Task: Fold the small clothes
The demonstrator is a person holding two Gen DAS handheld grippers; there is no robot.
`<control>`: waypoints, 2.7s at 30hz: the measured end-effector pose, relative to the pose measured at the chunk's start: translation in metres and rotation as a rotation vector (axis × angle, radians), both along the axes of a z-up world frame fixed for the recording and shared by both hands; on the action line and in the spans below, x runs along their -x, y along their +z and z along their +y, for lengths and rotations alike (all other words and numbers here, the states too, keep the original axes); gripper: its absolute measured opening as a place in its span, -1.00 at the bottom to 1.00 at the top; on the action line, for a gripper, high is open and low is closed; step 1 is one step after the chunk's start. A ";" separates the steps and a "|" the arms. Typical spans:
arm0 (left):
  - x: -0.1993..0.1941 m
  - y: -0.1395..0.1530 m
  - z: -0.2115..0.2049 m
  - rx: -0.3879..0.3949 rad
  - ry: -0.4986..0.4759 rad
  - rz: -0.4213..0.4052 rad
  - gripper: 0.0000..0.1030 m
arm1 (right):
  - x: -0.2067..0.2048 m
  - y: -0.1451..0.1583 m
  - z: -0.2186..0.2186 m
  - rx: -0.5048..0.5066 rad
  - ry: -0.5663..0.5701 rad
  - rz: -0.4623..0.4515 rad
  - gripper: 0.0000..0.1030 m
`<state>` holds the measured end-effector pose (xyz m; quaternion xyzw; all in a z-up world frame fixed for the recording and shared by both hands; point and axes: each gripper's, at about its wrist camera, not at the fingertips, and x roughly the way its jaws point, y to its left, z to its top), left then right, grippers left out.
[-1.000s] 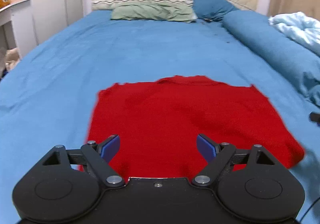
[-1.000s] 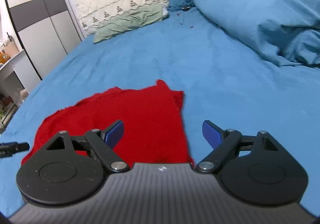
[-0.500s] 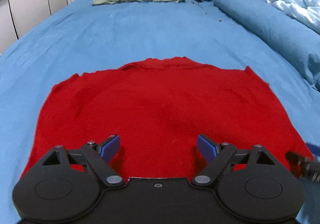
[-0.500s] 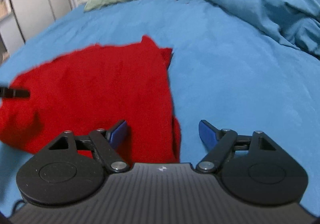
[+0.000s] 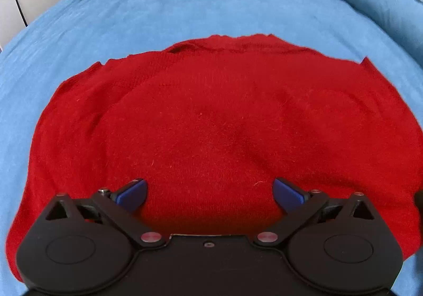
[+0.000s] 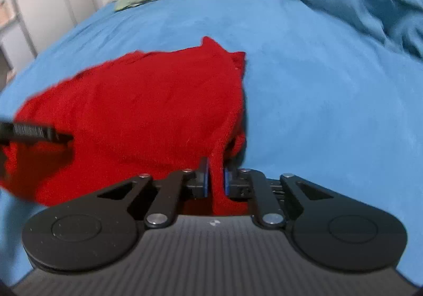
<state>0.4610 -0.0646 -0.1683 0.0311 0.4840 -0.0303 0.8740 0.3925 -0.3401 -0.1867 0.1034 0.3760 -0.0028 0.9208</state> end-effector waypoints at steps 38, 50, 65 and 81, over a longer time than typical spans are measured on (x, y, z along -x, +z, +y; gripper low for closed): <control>0.137 0.045 0.224 0.280 0.063 -0.157 0.94 | -0.003 0.081 0.242 0.080 0.426 -0.228 0.83; 0.114 0.044 0.196 0.257 0.059 -0.141 0.94 | 0.062 -0.011 0.199 0.177 0.266 -0.158 0.78; 0.102 0.012 0.204 0.091 0.090 -0.092 0.91 | 0.051 0.011 0.186 0.228 0.162 -0.254 0.46; 0.090 0.068 0.209 0.180 0.031 -0.198 1.00 | 0.035 0.055 0.126 0.018 0.370 -0.135 1.00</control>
